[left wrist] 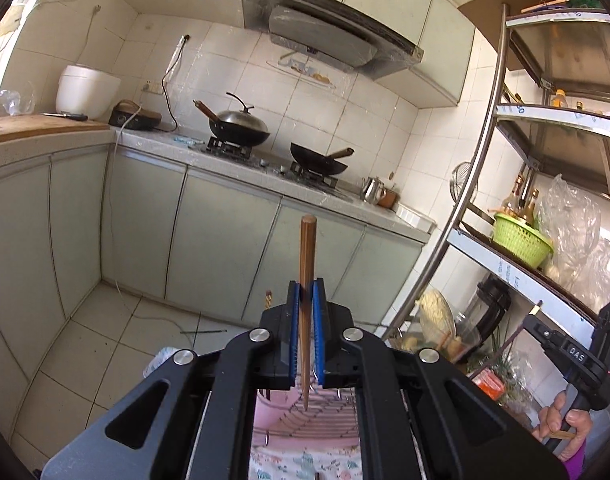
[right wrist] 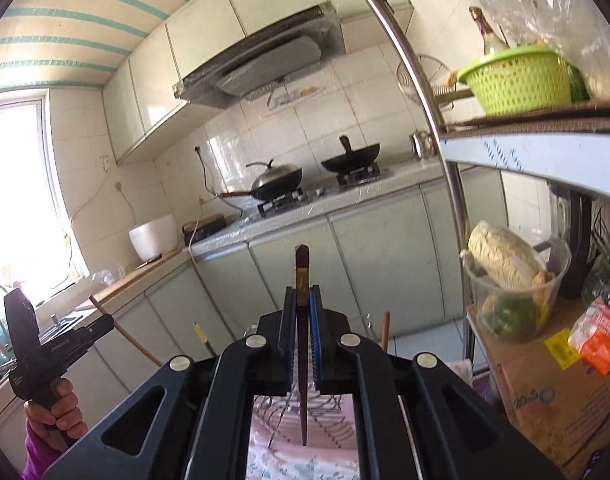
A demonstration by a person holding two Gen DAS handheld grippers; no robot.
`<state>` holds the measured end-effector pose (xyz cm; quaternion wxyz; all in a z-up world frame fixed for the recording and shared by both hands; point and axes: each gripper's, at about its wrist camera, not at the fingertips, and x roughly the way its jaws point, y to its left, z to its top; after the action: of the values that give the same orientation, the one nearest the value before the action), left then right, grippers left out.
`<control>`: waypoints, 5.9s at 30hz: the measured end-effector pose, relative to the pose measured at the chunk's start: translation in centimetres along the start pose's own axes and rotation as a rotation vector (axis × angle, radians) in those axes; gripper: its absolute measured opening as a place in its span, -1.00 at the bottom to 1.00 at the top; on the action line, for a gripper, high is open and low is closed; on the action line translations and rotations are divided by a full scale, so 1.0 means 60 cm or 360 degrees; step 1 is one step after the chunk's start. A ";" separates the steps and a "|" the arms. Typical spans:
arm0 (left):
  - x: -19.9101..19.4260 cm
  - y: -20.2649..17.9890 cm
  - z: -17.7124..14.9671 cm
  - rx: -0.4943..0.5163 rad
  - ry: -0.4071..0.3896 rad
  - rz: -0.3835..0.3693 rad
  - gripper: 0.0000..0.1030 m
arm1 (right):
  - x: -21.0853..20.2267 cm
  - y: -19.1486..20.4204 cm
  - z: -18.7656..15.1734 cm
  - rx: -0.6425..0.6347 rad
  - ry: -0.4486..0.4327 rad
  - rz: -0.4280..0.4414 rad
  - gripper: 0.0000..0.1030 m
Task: Organize utensils
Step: 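Lift both held chopsticks up and lower them into the pink cup, then open both tools to release the chopsticks into the pink cup, then grasp the black serrated knife with the left tool while the right grasps a dark chopstick, then lift the black knife with the left tool while the right lifts the chopstick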
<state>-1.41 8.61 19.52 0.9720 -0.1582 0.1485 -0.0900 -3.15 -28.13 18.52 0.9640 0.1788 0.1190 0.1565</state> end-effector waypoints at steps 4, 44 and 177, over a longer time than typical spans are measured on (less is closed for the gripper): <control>0.021 0.002 0.007 0.0026 -0.0024 0.0060 -0.89 | 0.000 -0.007 0.015 -0.0008 -0.0073 -0.0050 -0.88; 0.187 0.024 -0.101 0.0196 0.0404 0.0222 -0.55 | 0.182 -0.095 -0.096 -0.0022 0.0476 -0.0286 -0.47; 0.189 -0.064 -0.431 0.0233 0.1382 0.0067 -0.67 | 0.183 -0.066 -0.399 0.0345 0.1150 0.0019 -0.87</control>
<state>0.58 -4.75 -5.58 0.8298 -0.0335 0.5395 -0.1386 1.21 -20.52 -6.63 0.8345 0.2137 0.4662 0.2015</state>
